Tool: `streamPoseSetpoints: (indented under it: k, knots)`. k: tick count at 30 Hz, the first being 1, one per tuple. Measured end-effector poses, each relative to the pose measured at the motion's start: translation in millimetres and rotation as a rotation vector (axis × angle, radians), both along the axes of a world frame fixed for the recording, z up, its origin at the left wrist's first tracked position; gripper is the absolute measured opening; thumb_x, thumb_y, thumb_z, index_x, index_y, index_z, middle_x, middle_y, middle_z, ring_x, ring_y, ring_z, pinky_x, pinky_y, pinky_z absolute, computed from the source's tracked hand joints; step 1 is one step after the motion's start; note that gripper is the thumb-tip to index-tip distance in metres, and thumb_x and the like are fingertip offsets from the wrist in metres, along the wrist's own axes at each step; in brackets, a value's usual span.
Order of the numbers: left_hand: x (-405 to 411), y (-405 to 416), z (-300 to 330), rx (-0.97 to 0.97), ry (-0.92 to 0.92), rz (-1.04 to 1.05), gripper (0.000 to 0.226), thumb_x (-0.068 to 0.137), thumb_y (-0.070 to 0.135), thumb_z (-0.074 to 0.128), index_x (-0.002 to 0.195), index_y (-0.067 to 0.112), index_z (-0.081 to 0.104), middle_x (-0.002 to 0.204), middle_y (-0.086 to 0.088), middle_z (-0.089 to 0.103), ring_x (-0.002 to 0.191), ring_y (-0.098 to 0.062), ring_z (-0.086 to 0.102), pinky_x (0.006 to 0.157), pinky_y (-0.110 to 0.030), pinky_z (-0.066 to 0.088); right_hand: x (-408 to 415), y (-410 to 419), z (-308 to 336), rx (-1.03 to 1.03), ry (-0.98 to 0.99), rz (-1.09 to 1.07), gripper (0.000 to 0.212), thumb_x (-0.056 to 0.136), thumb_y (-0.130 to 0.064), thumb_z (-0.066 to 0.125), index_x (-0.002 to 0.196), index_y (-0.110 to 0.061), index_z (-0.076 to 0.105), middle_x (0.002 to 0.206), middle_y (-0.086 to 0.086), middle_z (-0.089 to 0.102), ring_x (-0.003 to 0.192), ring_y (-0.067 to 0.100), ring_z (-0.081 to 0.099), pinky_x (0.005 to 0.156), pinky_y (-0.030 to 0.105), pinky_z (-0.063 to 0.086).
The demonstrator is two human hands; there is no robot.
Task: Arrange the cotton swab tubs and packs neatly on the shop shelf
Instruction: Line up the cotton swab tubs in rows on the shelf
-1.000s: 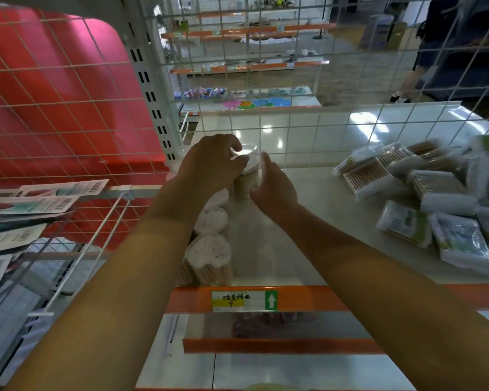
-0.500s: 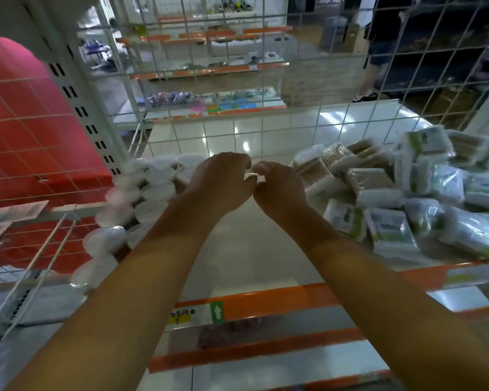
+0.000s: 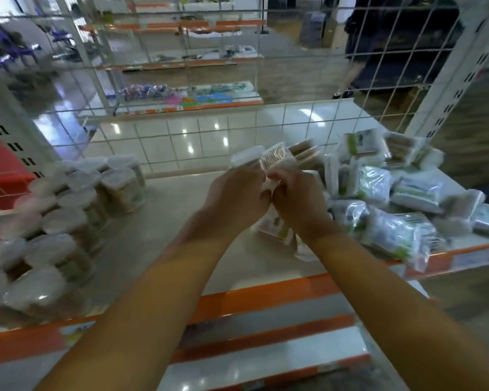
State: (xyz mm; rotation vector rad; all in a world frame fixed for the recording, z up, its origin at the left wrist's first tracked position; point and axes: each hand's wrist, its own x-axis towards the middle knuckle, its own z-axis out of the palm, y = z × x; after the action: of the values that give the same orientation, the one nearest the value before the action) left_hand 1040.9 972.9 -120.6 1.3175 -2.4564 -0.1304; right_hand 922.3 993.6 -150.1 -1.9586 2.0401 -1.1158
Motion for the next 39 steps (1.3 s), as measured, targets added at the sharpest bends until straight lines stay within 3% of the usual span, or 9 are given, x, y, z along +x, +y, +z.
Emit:
streamPoseSetpoints:
  k: [3, 6, 13, 17, 27, 32, 35, 37, 39]
  knots:
    - [-28.7, 5.5, -12.6, 0.046, -0.005, -0.054, 0.034, 0.085, 0.028, 0.048, 0.117, 0.024, 0.059, 0.115, -0.002, 0.063, 0.101, -0.025, 0.062, 0.077, -0.034, 0.053, -30.7, 14.8, 3.0, -0.001, -0.051, -0.014, 0.036, 0.080, 0.004, 0.046, 0.105, -0.011, 0.068, 0.100, -0.003, 0.067, 0.090, 0.012, 0.061, 0.079, 0.013, 0.042]
    - [-54.9, 12.0, -18.6, 0.057, -0.032, -0.064, 0.029, 0.088, 0.027, 0.050, 0.112, 0.016, 0.062, 0.108, -0.005, 0.065, 0.098, -0.025, 0.063, 0.077, -0.035, 0.053, -59.5, 21.3, 1.9, 0.030, -0.066, -0.074, 0.035, 0.083, 0.002, 0.047, 0.111, -0.007, 0.066, 0.106, 0.009, 0.068, 0.097, 0.020, 0.062, 0.076, 0.016, 0.037]
    - [-112.0, 25.6, -17.9, 0.069, 0.071, -0.107, 0.028, 0.088, 0.027, 0.051, 0.110, 0.015, 0.063, 0.108, -0.005, 0.065, 0.099, -0.024, 0.061, 0.082, -0.036, 0.051, -119.5, 30.8, 3.3, -0.005, -0.072, -0.126, 0.029, 0.083, 0.000, 0.049, 0.104, -0.005, 0.069, 0.100, 0.012, 0.070, 0.094, 0.025, 0.062, 0.070, 0.018, 0.035]
    - [-146.9, 43.6, -16.6, 0.081, 0.057, -0.147, 0.029, 0.091, 0.026, 0.048, 0.115, 0.015, 0.060, 0.113, -0.005, 0.061, 0.107, -0.025, 0.056, 0.083, -0.032, 0.045, -146.3, 36.8, 6.3, -0.021, -0.107, -0.133, 0.032, 0.083, 0.001, 0.046, 0.106, -0.005, 0.068, 0.104, 0.011, 0.069, 0.098, 0.023, 0.062, 0.079, 0.022, 0.042]
    - [-220.7, 61.5, -20.9, 0.141, -0.021, -0.213, 0.032, 0.094, 0.029, 0.042, 0.119, 0.016, 0.057, 0.116, -0.006, 0.057, 0.113, -0.025, 0.049, 0.086, -0.036, 0.044, -230.3, 51.7, -10.6, 0.015, -0.085, -0.273, 0.035, 0.083, 0.001, 0.047, 0.108, -0.010, 0.068, 0.105, 0.006, 0.069, 0.100, 0.019, 0.061, 0.077, 0.016, 0.036]
    - [-250.4, 70.7, -24.4, 0.200, -0.016, -0.261, 0.028, 0.092, 0.025, 0.043, 0.110, 0.012, 0.060, 0.112, -0.008, 0.059, 0.106, -0.027, 0.053, 0.078, -0.034, 0.041, -261.3, 69.7, -22.9, -0.122, -0.198, -0.268, 0.037, 0.079, 0.013, 0.044, 0.096, -0.005, 0.071, 0.087, 0.003, 0.067, 0.083, 0.015, 0.061, 0.075, 0.010, 0.041]
    - [-257.5, 72.7, -31.3, 0.203, -0.036, -0.317, 0.028, 0.089, 0.026, 0.045, 0.105, 0.010, 0.061, 0.107, -0.010, 0.059, 0.104, -0.029, 0.053, 0.076, -0.033, 0.041, -278.7, 84.5, -28.2, -0.201, -0.118, -0.209, 0.042, 0.073, 0.020, 0.041, 0.093, -0.002, 0.071, 0.086, 0.004, 0.066, 0.081, 0.016, 0.060, 0.074, 0.002, 0.040]
    - [-255.4, 73.1, -40.2, 0.220, -0.023, -0.419, 0.034, 0.083, 0.027, 0.047, 0.111, 0.011, 0.060, 0.113, -0.010, 0.059, 0.109, -0.030, 0.051, 0.086, -0.035, 0.042, -291.5, 92.0, -31.9, -0.191, -0.030, -0.192, 0.044, 0.070, 0.022, 0.042, 0.091, -0.004, 0.071, 0.089, 0.006, 0.067, 0.083, 0.018, 0.058, 0.074, 0.008, 0.040]
    - [-249.4, 74.0, -48.6, 0.220, 0.002, -0.517, 0.040, 0.082, 0.021, 0.057, 0.121, 0.012, 0.059, 0.121, -0.010, 0.057, 0.116, -0.029, 0.047, 0.097, -0.040, 0.038, -302.4, 96.0, -36.8, -0.162, 0.069, -0.163, 0.046, 0.064, 0.025, 0.045, 0.088, -0.003, 0.072, 0.090, 0.010, 0.068, 0.087, 0.026, 0.059, 0.079, 0.024, 0.041]
